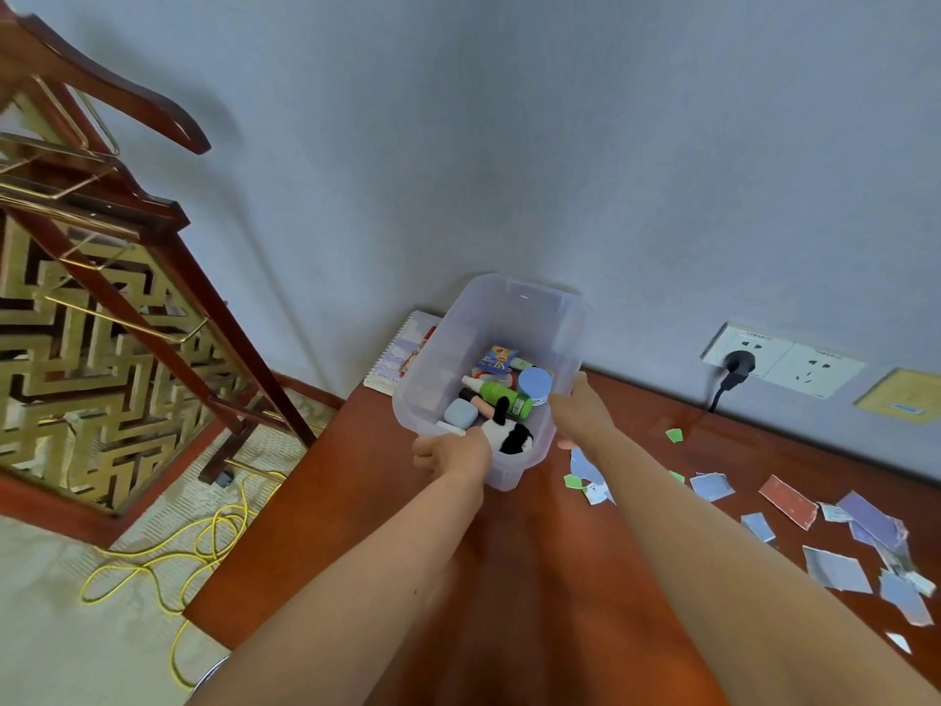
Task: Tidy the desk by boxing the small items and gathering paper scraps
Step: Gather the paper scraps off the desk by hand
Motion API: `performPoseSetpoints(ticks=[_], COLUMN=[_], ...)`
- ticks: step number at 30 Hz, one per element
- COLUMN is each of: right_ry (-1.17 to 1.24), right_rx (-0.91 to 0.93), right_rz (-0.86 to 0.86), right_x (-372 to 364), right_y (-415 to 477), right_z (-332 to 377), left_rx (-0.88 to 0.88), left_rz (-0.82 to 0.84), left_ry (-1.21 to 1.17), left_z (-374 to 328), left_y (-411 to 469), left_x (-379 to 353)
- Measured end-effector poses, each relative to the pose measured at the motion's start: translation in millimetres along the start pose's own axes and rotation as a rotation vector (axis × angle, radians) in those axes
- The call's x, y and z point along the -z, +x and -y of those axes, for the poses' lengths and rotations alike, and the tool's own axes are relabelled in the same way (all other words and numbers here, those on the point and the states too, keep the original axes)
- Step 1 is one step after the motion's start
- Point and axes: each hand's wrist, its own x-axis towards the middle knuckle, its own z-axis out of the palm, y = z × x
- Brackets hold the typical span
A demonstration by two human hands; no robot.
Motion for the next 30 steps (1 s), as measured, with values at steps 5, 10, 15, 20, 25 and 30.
performPoseSetpoints(ticks=[5, 10, 15, 20, 25, 30], right_ry=[0.193, 0.264, 0.328, 0.405, 0.395, 0.298], right_rx=[-0.013, -0.002, -0.009, -0.044, -0.093, -0.108], right_rz=[-0.002, -0.057, -0.161, -0.208, -0.201, -0.133], right_x=[-6.3, 5.9, 29.0, 50.8, 55.9, 60.1], right_y=[-22.3, -42.6, -49.9, -61.3, -59.9, -45.6], right_z=[-21.7, -49.1, -81.3, -109.9, -139.8, -148.5], left_rx=[-0.127, -0.674, -0.821, -0.708, -0.563, -0.516], left_rz=[-0.136, -0.172, 0.32, 0.559, 0.592, 0.568], left_ry=[0.075, 0.023, 0.004, 0.344, 0.543, 0.644], left_z=[3.9, 10.0, 28.0, 65.4, 82.6, 82.5], left_y=[-22.5, -56.1, -88.3, -79.2, -56.2, -37.6], left_x=[2.6, 0.0, -27.6, -59.3, -73.4, -88.4])
